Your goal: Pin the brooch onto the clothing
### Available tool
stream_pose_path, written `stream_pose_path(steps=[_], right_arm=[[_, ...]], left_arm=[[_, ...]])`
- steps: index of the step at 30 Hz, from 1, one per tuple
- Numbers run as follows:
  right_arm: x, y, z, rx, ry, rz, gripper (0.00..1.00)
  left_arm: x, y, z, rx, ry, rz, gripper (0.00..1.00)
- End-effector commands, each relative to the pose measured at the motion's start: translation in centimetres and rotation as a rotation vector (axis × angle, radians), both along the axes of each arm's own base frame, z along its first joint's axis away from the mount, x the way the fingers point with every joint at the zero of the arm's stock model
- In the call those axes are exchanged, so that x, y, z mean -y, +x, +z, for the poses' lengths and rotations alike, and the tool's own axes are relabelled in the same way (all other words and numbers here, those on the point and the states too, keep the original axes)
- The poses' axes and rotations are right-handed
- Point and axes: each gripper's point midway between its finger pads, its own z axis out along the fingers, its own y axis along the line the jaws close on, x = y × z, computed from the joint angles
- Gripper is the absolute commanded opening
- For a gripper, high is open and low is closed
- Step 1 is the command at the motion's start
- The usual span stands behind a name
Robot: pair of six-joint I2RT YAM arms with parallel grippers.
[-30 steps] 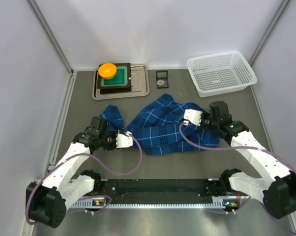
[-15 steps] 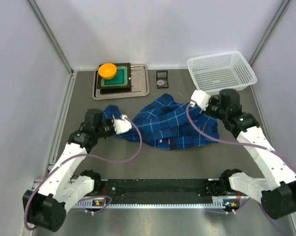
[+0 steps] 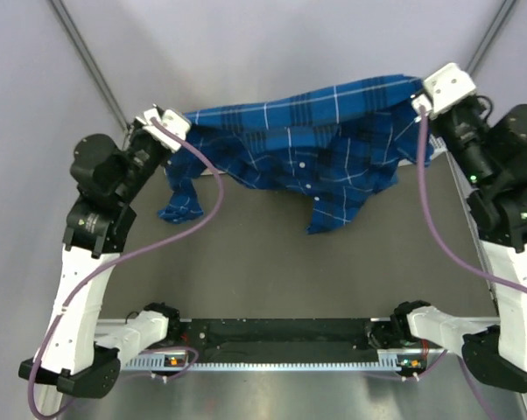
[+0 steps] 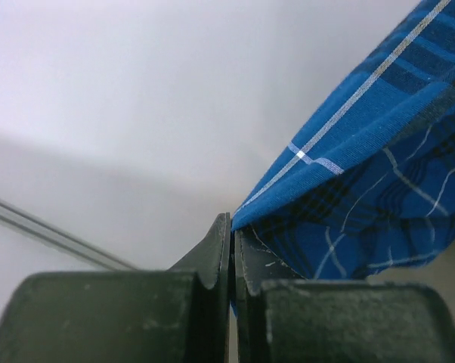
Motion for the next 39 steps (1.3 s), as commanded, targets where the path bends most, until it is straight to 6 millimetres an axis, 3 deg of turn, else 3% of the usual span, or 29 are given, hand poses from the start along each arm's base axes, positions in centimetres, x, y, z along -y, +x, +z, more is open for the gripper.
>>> stream_pose_path(steps=[1, 3, 4, 5, 6, 7, 9, 10, 12, 14, 15, 16, 20, 21, 25, 27, 30, 31, 33, 34, 39], right_arm=[[1.3, -4.3, 8.1, 0.166, 0.084, 0.006, 0.0], [1.3, -5.9, 10.4, 0.207, 0.074, 0.029, 0.0], [0.4, -6.1, 10.3, 0.188, 0.049, 0.076, 0.0], [0.1, -6.3, 10.2, 0.172, 0.042, 0.091, 0.0], [-0.2, -6.2, 10.0, 0.152, 0.028, 0.105, 0.0], [-0.5, -6.0, 8.3, 0.09, 0.006, 0.114, 0.0], [-1.1, -5.6, 6.4, 0.026, -0.023, 0.137, 0.0], [-1.8, -5.9, 4.4, -0.046, -0.048, 0.179, 0.0], [-3.3, -5.9, 1.9, -0.137, -0.051, 0.233, 0.0], [-4.6, -6.2, -0.2, -0.204, -0.064, 0.283, 0.0], [-5.5, -5.6, -2.3, -0.253, -0.097, 0.3, 0.0], [-5.2, -5.2, -3.0, -0.263, -0.114, 0.263, 0.0], [-3.8, -3.5, -0.7, -0.179, -0.059, 0.132, 0.0], [-3.3, -3.8, 1.5, -0.116, -0.015, 0.114, 0.0], [-0.8, -4.7, 6.6, 0.021, 0.081, 0.02, 0.0], [0.1, -6.2, 9.0, 0.088, 0.112, 0.02, 0.0], [0.7, -8.5, 11.3, 0.167, 0.129, 0.054, 0.0], [0.7, -10.0, 12.0, 0.2, 0.121, 0.095, 0.0], [-0.4, -12.0, 12.2, 0.249, 0.06, 0.195, 0.0], [0.3, -14.2, 13.2, 0.309, 0.068, 0.222, 0.0], [1.4, -19.6, 15.0, 0.42, 0.071, 0.29, 0.0]], left_arm=[[0.3, -3.1, 8.6, 0.137, -0.097, -0.066, 0.0], [1.2, -3.6, 9.9, 0.132, -0.101, -0.118, 0.0], [1.0, -5.1, 13.1, 0.188, -0.137, -0.131, 0.0], [0.8, -5.1, 14.0, 0.186, -0.156, -0.123, 0.0], [1.2, -3.5, 12.4, 0.097, -0.144, -0.111, 0.0], [0.8, -4.3, 14.1, 0.127, -0.136, -0.106, 0.0], [0.3, -3.8, 13.8, 0.105, -0.141, -0.072, 0.0], [0.4, -3.5, 12.9, 0.088, -0.12, -0.073, 0.0], [0.7, -4.1, 12.0, 0.064, -0.126, -0.095, 0.0], [1.8, -3.7, 9.0, -0.029, -0.107, -0.141, 0.0], [1.9, -3.7, 7.9, -0.067, -0.096, -0.148, 0.0], [2.0, -3.2, 6.5, -0.107, -0.099, -0.14, 0.0], [-0.5, -1.9, 6.6, -0.079, -0.149, 0.021, 0.0], [-1.1, -1.9, 7.0, -0.063, -0.157, 0.05, 0.0], [-2.2, -3.1, 11.0, 0.043, -0.227, 0.085, 0.0], [-2.4, -3.7, 12.6, 0.077, -0.245, 0.082, 0.0], [-1.1, -6.9, 15.2, 0.163, -0.223, -0.041, 0.0], [0.5, -8.3, 15.2, 0.183, -0.165, -0.153, 0.0], [1.2, -11.5, 15.8, 0.237, -0.129, -0.241, 0.0], [1.5, -12.5, 16.0, 0.251, -0.121, -0.272, 0.0], [1.1, -18.8, 18.6, 0.338, -0.162, -0.352, 0.0]])
